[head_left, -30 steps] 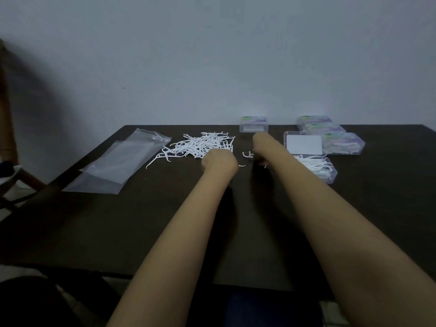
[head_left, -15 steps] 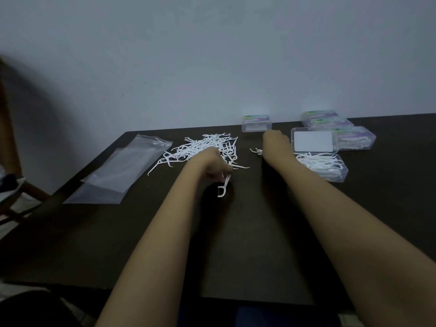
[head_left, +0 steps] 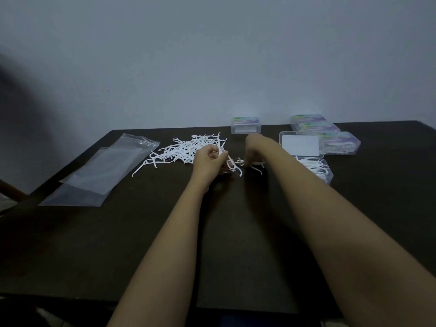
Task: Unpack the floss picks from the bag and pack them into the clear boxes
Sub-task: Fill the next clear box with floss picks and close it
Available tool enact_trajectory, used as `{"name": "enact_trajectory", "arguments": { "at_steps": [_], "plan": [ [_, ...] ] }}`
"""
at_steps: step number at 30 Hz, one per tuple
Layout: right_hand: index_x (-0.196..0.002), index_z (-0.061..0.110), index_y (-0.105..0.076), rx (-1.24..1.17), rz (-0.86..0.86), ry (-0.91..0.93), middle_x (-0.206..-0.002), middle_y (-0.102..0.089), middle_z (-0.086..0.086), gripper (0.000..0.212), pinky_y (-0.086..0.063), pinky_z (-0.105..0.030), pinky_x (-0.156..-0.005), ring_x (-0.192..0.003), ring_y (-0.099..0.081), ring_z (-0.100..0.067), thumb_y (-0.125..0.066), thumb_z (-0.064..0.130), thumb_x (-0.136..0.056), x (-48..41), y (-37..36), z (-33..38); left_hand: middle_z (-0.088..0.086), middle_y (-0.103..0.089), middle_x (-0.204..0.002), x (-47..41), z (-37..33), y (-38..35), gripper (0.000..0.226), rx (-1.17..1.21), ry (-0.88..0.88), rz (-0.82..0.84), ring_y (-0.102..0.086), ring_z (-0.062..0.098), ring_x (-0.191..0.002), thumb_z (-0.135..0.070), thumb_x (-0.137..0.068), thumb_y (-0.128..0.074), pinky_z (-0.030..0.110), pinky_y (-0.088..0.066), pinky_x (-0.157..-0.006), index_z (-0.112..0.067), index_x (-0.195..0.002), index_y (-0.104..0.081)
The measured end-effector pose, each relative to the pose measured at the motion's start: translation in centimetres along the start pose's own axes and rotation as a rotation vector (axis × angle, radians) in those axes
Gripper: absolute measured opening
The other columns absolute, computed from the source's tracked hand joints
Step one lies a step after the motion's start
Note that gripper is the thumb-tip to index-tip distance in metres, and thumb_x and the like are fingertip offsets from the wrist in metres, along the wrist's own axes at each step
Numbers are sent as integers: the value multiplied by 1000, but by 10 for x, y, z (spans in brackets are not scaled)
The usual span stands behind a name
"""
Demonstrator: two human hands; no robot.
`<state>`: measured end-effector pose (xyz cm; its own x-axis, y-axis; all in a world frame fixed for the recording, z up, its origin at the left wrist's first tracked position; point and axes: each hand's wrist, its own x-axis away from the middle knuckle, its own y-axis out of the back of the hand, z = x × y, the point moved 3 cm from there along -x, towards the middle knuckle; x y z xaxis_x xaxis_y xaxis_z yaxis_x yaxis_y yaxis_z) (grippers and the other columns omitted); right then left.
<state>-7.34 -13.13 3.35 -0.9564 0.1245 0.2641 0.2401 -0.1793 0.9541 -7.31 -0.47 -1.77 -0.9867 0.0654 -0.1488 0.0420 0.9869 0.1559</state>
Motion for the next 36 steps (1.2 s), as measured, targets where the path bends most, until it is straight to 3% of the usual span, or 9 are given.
{"name": "enact_trajectory", "arguments": {
  "at_steps": [2, 5, 10, 14, 17, 21, 25, 32, 36],
  "plan": [
    [-87, 0, -60, 20, 33, 12, -120, -59, -15, 21, -45, -31, -78, -87, -54, -24, -67, 19, -83, 5, -2, 1, 9, -63, -70, 3, 0, 2, 9, 82, -6, -6, -64, 16, -58, -4, -88, -58, 32, -56, -66, -6, -80, -54],
    [-98, -1, -61, 9, 11, 13, -117, -61, -14, 30, -46, -29, -74, -84, -53, -23, -70, 22, -81, 14, -7, 2, -1, -65, -59, 8, 0, 4, 7, 234, 5, 24, -64, 6, -53, -3, -90, -55, 19, -54, -57, -3, -83, -54],
    [-91, 3, -60, -63, -46, 69, -90, -55, -12, 30, -41, -27, -69, -80, -52, -22, -76, 22, -73, 34, -14, 0, -1, -65, -61, 16, -3, 2, 14, 447, 17, 74, -65, 5, -57, -2, -93, -49, 16, -55, -61, -6, -79, -51],
    [-58, 12, -50, -227, -234, 119, -83, -63, -13, 28, -47, -29, -66, -77, -59, -23, -74, 11, -72, 52, -4, -20, 6, -61, -71, 22, -11, -8, 18, 638, -10, 74, -66, 5, -60, -1, -95, -43, 17, -54, -60, -7, -79, -47],
    [-53, 13, -51, -493, -396, 163, -73, -63, -7, 31, -45, -19, -55, -62, -56, -14, -71, 0, -73, 70, 14, -52, 4, -64, -66, 22, -25, -22, 19, 808, -34, 41, -66, 7, -60, 1, -96, -39, 20, -56, -61, -7, -80, -47],
    [-54, 12, -51, -666, -501, 205, -62, -58, 1, 31, -41, -12, -46, -51, -53, -1, -67, -7, -73, 84, 26, -94, 9, -58, -82, 24, -39, -54, 19, 896, -37, 36, -67, 7, -59, 3, -96, -39, 24, -58, -65, -7, -83, -48],
    [-57, 15, -52, -656, -481, 220, -63, -59, 2, 30, -45, -17, -57, -57, -53, -7, -66, -5, -76, 84, 17, -112, 7, -58, -86, 23, -48, -87, 17, 935, -44, 8, -65, 7, -60, 3, -95, -41, 28, -56, -73, -8, -86, -50],
    [-57, 15, -53, -499, -381, 234, -64, -57, 2, 30, -40, -13, -54, -60, -53, -9, -68, -4, -75, 74, 6, -116, 3, -58, -71, 21, -42, -108, 22, 970, -36, -124, -62, 7, -54, 5, -94, -42, 24, -57, -67, -10, -78, -46],
    [-72, 3, -68, -458, -309, 214, -73, -62, -2, 6, -40, -11, -56, -59, -53, -3, -70, -2, -76, 69, 4, -117, 9, -54, -76, 16, -36, -108, 23, 947, -37, -106, -62, 7, -55, 4, -95, -41, 26, -57, -71, -10, -77, -43]
  ]
}}
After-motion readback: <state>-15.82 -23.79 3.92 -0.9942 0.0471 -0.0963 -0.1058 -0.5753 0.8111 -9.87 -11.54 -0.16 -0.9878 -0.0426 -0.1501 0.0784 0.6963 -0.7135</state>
